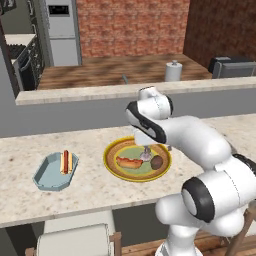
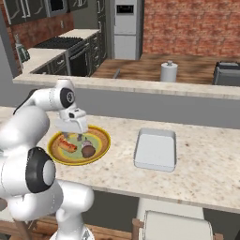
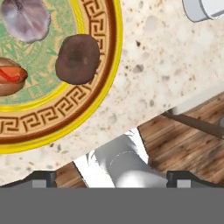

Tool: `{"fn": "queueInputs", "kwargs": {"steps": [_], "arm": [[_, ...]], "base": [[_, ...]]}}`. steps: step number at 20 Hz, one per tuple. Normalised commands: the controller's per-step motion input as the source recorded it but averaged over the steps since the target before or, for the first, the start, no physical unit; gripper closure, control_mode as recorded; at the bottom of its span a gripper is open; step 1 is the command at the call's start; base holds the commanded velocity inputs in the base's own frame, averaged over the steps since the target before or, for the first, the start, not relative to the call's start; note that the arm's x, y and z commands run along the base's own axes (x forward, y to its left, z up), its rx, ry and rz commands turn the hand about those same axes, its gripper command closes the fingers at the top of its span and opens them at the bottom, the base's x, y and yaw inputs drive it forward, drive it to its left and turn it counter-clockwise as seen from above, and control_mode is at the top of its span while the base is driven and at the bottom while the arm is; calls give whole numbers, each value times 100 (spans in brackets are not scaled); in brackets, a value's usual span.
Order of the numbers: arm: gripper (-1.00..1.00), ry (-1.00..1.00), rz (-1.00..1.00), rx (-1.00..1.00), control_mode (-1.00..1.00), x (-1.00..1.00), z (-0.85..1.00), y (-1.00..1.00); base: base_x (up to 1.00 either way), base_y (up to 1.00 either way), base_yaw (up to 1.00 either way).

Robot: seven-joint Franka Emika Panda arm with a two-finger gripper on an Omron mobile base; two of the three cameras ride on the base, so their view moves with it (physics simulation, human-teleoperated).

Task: Place one cooked food and one vegetable from the large plate to each tupperware container.

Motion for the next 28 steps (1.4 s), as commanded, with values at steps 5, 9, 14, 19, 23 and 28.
{"fn": "queueInputs", "kwargs": {"steps": [5,9,14,19,23,28], "arm": [[-100,-1,0,2,-100,7,-14,-25],[-100,0,0,0,-100,6,-17,-9],[-100,-2,0,0,-100,17,-34,0],[-100,-5,0,2,-100,31,-41,0],[-100,-10,0,3,-100,31,-39,0],[-100,-12,0,5,-100,29,-32,0]], "base": [[0,0,0],[0,0,0],[0,0,0],[0,0,0],[0,0,0],[0,0,0]]}}
